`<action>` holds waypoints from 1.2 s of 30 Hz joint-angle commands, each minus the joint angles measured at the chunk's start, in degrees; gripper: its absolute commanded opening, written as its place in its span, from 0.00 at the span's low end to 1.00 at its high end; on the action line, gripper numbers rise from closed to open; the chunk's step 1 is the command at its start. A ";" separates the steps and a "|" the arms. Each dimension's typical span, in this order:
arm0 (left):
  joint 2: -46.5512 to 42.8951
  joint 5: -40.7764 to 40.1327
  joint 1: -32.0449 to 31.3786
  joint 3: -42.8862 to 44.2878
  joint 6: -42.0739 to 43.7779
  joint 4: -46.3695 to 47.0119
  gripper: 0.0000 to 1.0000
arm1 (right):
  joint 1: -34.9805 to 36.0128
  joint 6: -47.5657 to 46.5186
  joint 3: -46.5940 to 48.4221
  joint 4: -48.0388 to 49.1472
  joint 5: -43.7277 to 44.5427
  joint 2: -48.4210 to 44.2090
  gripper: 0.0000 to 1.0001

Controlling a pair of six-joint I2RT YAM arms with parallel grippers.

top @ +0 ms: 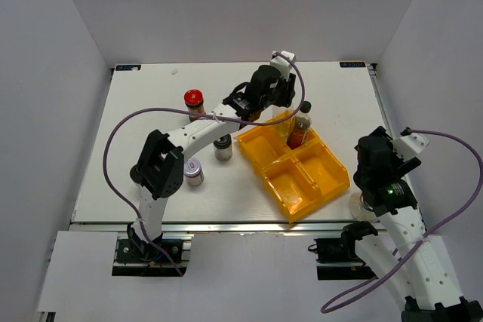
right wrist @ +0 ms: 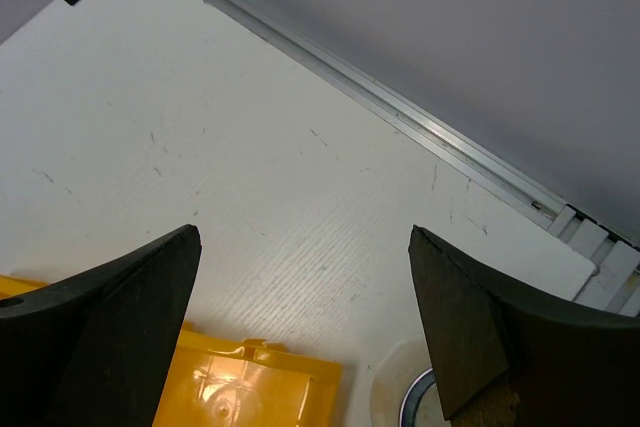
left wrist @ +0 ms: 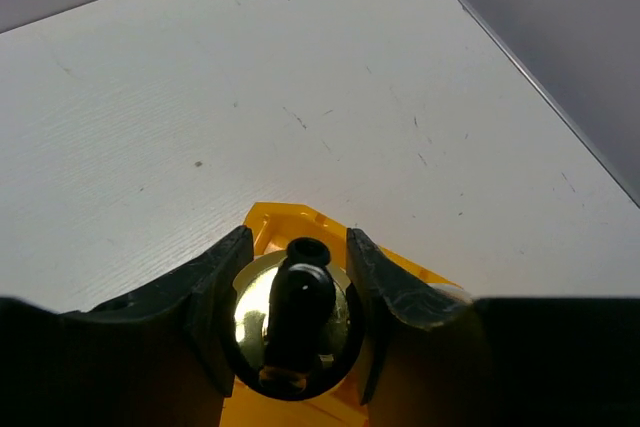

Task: Organize the condiment bottles

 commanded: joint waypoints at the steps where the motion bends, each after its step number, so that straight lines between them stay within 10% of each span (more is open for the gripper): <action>1: -6.71 -0.20 -0.41 -1.10 0.03 3.77 0.56 | -0.19 4.00 3.45 -4.27 2.68 1.41 0.89; 9: -9.69 -1.70 -0.41 -3.65 0.56 4.47 0.95 | -0.28 10.24 9.07 -16.14 -0.12 3.08 0.89; 20: -19.61 -11.96 -0.15 -11.28 1.97 1.84 0.98 | -0.28 11.65 16.19 -30.72 -6.10 7.48 0.89; 36: -40.72 -2.95 21.73 -39.15 -6.99 10.00 0.98 | -4.92 8.76 23.67 -44.18 -27.36 14.41 0.89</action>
